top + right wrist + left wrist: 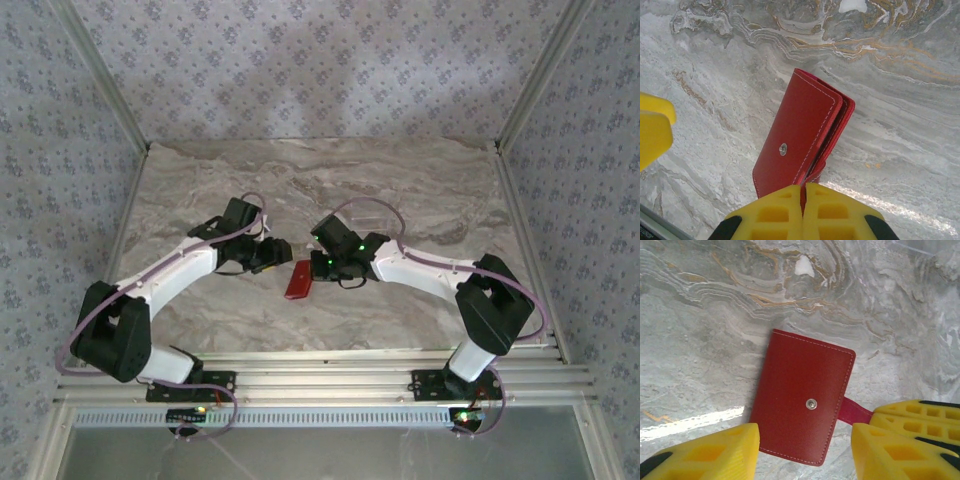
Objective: Take the credit cards out of the card holder
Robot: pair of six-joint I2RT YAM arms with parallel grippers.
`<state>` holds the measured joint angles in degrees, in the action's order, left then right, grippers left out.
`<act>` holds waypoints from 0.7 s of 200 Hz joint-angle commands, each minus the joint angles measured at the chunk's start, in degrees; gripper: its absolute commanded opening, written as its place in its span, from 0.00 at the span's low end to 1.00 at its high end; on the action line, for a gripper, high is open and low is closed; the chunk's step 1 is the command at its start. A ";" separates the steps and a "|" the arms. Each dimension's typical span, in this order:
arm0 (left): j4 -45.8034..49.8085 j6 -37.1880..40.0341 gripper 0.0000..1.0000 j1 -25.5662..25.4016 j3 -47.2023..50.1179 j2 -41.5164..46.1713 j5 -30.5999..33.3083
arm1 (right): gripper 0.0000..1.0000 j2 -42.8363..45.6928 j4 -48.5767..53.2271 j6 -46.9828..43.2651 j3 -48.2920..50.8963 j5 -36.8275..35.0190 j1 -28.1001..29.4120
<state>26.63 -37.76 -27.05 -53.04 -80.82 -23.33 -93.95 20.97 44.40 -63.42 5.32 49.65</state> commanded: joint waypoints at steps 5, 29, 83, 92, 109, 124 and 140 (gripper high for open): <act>-3.01 2.08 0.55 0.30 1.34 1.17 -4.24 | 0.03 2.10 -0.37 0.97 -1.63 -0.85 0.35; -4.82 2.43 0.56 0.43 3.42 0.99 -4.39 | 0.04 3.41 -2.07 1.12 -1.96 -1.01 1.28; -6.14 2.26 0.61 2.19 5.86 0.85 -5.10 | 0.03 1.02 -1.64 1.31 -4.42 -0.19 1.90; -6.93 2.11 0.63 2.67 6.32 0.71 -5.82 | 0.04 0.66 -1.32 1.22 -4.37 -0.15 2.01; -8.42 2.15 0.65 3.38 6.62 -0.44 -7.88 | 0.03 0.44 -1.52 1.09 -6.35 -0.05 2.00; -8.18 2.88 0.65 3.84 5.91 -2.41 -8.75 | 0.04 0.43 -0.51 1.05 -6.78 -0.71 1.94; -6.73 3.94 0.65 3.96 4.94 -4.22 -7.58 | 0.03 0.70 1.26 0.79 -7.06 -1.96 1.93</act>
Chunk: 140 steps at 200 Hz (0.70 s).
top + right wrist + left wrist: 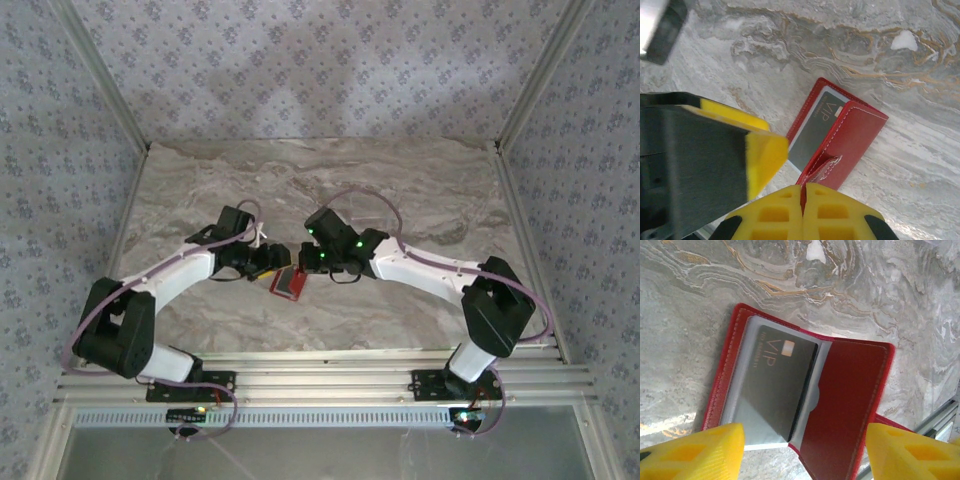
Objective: Take the credit cards out of the card holder
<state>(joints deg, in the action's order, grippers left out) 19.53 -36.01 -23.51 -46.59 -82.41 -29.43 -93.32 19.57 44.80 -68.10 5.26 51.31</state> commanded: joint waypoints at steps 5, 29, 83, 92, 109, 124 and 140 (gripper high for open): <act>0.73 2.38 0.64 0.41 -1.77 -3.01 -1.26 | 0.04 0.23 3.22 0.29 -2.43 -2.41 0.15; 1.82 3.13 0.61 0.54 -2.84 -3.83 -0.96 | 0.03 1.51 6.55 -0.05 -1.68 -3.96 -0.30; 4.38 4.14 0.54 0.41 -4.82 -5.43 1.48 | 0.04 5.39 8.28 -0.02 6.51 -4.21 -4.44; 4.38 4.13 0.53 0.25 -5.14 -5.93 1.46 | 0.04 5.66 8.26 0.01 7.74 -4.03 -5.27; 4.60 4.11 0.52 -0.02 -5.94 -6.91 1.92 | 0.04 6.21 8.40 -0.65 10.16 -3.67 -6.83; 4.58 4.07 0.52 -0.37 -6.73 -7.90 2.10 | 0.04 6.73 9.09 -2.01 11.76 -3.82 -8.15; 4.47 3.92 0.52 -1.37 -7.82 -9.35 2.00 | 0.05 7.18 9.24 -2.99 13.25 -3.68 -9.71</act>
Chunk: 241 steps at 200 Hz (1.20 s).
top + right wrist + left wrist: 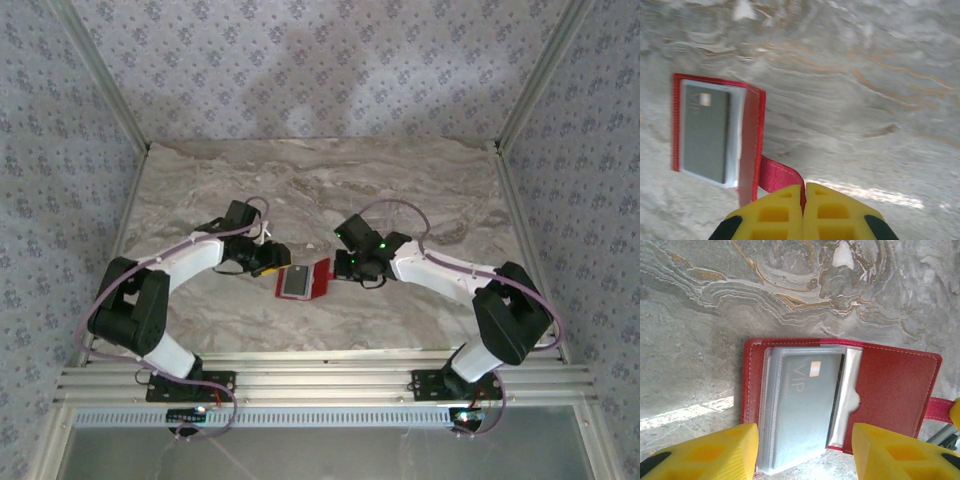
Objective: Take the credit cards out of the card holder
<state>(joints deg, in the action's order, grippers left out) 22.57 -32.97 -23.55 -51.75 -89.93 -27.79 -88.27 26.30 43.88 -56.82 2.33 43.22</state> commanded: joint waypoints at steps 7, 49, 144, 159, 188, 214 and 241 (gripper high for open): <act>1.43 0.81 0.52 -1.93 -3.16 -2.51 0.36 | 0.05 2.35 1.99 -2.36 2.65 -0.69 -2.15; 0.31 -0.75 0.50 -5.24 -3.67 -4.63 1.34 | 0.07 4.03 1.93 -3.68 6.56 -0.99 -4.32; -2.34 -4.23 0.46 -8.44 -3.68 -4.30 3.48 | 0.38 7.68 7.60 -5.03 6.89 -6.47 -5.84; -1.79 -4.07 0.45 -8.57 -4.50 -4.05 3.46 | 0.44 9.35 9.52 -4.89 5.13 -7.21 -5.41; -0.58 -3.18 0.42 -9.09 -7.17 -5.09 3.03 | 0.48 11.60 12.47 -4.42 0.81 -8.07 -3.16; 0.07 -2.55 0.40 -9.58 -8.62 -6.04 3.34 | 0.48 12.22 13.94 -3.93 -3.86 -7.66 -1.23; 0.19 -1.62 0.34 -9.51 -9.31 -7.63 3.37 | 0.49 11.29 5.17 -2.53 -4.75 0.26 0.21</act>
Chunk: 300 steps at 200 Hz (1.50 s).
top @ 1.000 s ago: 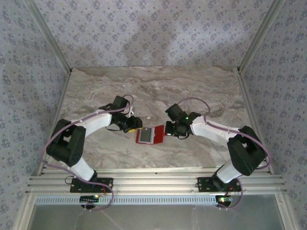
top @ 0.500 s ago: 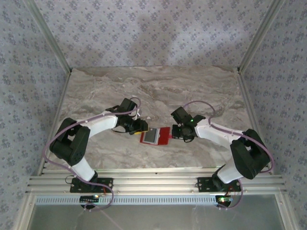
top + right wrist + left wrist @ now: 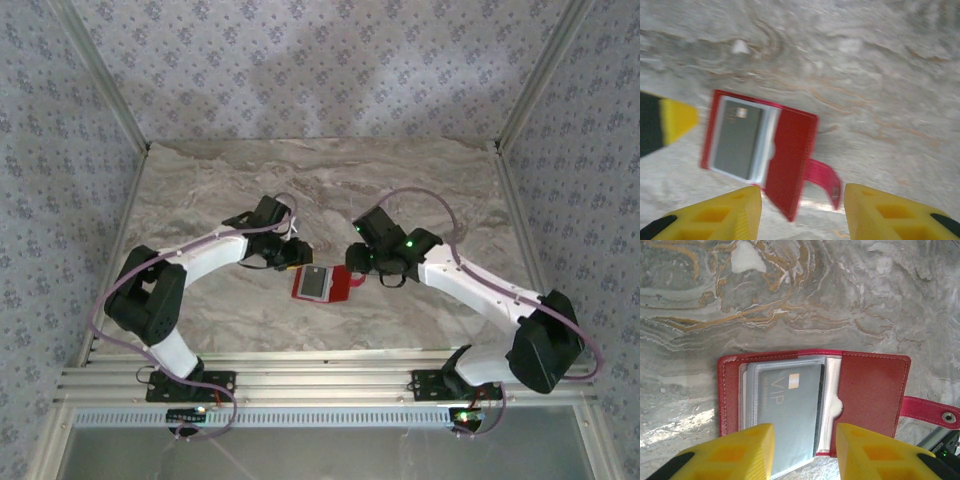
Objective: Take the credit cards out of the card holder
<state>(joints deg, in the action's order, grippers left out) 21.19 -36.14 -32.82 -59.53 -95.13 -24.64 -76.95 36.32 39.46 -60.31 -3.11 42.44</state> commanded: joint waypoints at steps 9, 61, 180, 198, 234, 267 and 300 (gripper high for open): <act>1.19 1.62 0.33 -0.29 -1.48 -3.11 -0.04 | 0.49 -1.53 -8.10 2.79 -0.91 9.27 1.02; -0.95 1.17 0.30 -0.31 0.29 -5.15 -1.98 | 0.46 -13.02 -13.48 2.57 0.75 16.34 1.41; -6.19 -2.53 0.29 -1.59 7.23 -3.37 -2.37 | 0.41 -20.74 -14.47 -0.79 6.12 13.14 -2.31; -5.30 -2.42 0.29 -1.62 6.90 -1.96 -1.06 | 0.41 -17.35 -12.73 -1.30 5.38 12.58 -2.42; -3.19 -1.85 0.29 -1.38 5.24 0.67 0.42 | 0.42 -11.95 -6.30 -5.09 0.72 12.08 -5.19; -2.15 -1.39 0.30 -0.47 4.82 2.79 1.62 | 0.43 -12.36 -0.41 -12.82 -5.22 10.01 -12.13; -1.03 -0.57 0.30 0.46 5.05 3.83 1.94 | 0.43 -15.61 2.78 -21.26 -13.12 8.65 -20.30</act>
<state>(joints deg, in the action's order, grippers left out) 17.78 -37.98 -33.10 -53.15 -93.23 -23.70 -90.06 33.30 26.98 -67.85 7.81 27.00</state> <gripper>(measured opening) 0.296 0.430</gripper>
